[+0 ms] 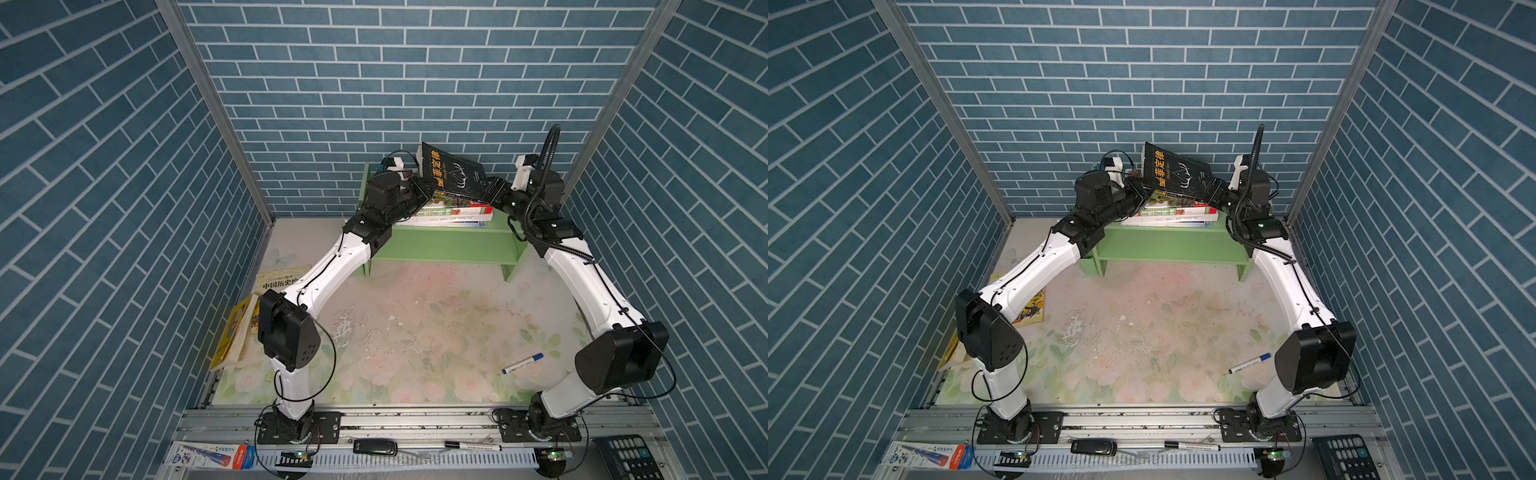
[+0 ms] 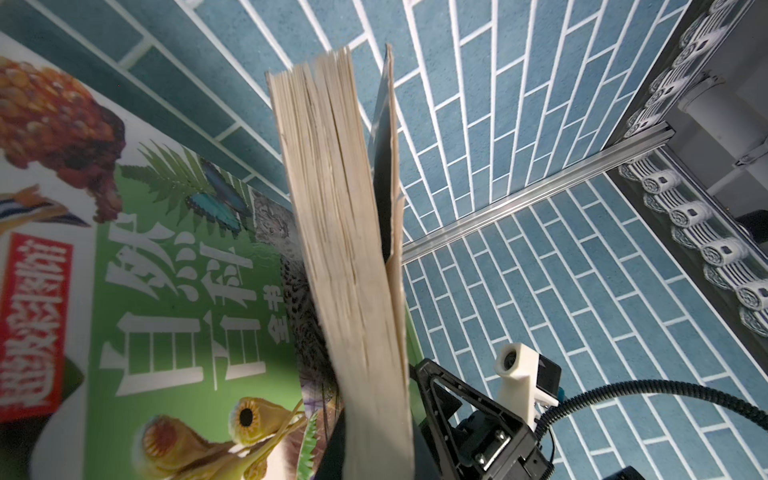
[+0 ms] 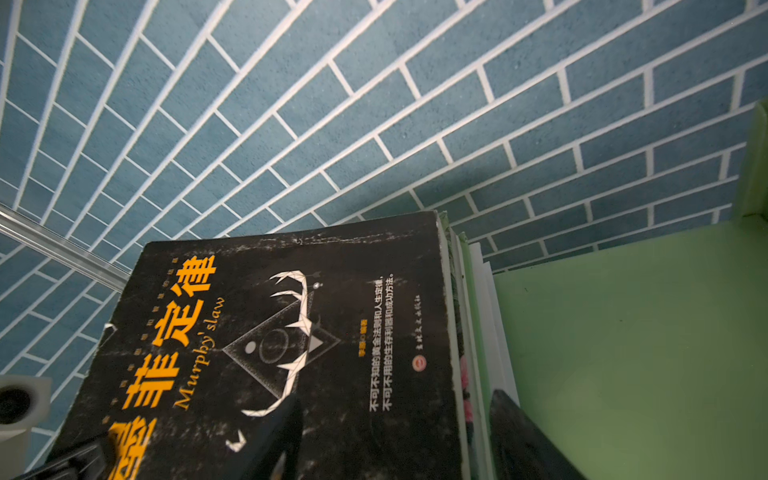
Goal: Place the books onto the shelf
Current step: 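Press the black book flat onto the stack with both grippers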
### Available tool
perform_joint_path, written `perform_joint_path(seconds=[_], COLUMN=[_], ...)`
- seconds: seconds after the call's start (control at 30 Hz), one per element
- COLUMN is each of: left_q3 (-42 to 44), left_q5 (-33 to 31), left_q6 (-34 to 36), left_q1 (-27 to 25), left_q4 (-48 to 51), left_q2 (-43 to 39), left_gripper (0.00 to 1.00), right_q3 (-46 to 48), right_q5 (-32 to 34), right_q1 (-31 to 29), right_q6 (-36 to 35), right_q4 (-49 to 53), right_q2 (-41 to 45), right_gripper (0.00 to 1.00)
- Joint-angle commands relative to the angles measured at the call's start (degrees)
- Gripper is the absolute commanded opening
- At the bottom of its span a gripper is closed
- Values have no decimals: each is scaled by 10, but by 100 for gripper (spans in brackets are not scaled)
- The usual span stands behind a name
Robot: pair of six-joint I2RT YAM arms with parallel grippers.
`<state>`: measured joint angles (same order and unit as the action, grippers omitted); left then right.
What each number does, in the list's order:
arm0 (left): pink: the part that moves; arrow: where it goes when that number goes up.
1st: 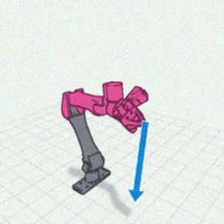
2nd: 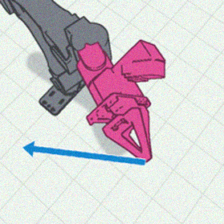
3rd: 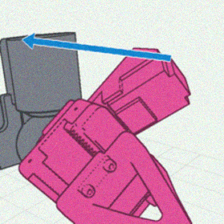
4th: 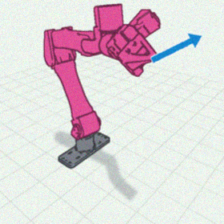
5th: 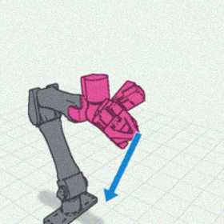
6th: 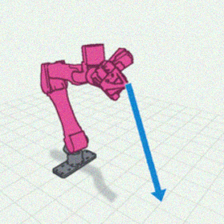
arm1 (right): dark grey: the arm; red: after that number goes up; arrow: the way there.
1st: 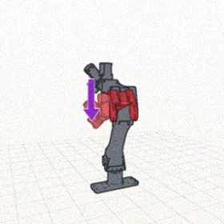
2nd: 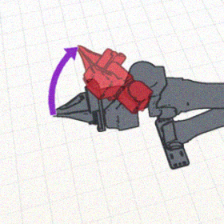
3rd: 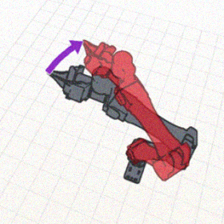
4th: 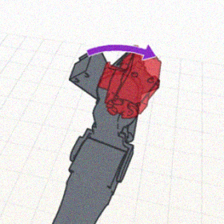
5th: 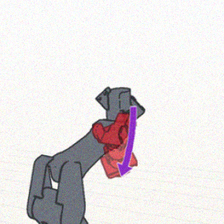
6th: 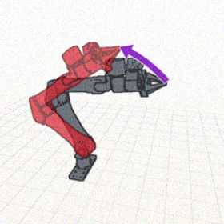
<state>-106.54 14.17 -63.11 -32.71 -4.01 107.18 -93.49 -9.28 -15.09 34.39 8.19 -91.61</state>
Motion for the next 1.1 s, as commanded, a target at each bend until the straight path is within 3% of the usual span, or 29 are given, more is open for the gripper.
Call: perform_joint_path(seconds=[0.0,0.87,1.07], left_q3=[-20,51,62], left_q5=[-2,-4,-4], left_q6=[10,-20,-20], left_q1=[-1,19,22], left_q4=[-40,-57,-53], left_q2=[-4,-38,-46], left_gripper=[0,1,4], right_q3=[-22,-37,-54], right_q5=[11,24,49], right_q1=[-3,-10,-26], right_q6=[-25,-33,-66], right_q4=[-10,10,37], right_q2=[-9,-41,-57], right_gripper=[69,66,65])
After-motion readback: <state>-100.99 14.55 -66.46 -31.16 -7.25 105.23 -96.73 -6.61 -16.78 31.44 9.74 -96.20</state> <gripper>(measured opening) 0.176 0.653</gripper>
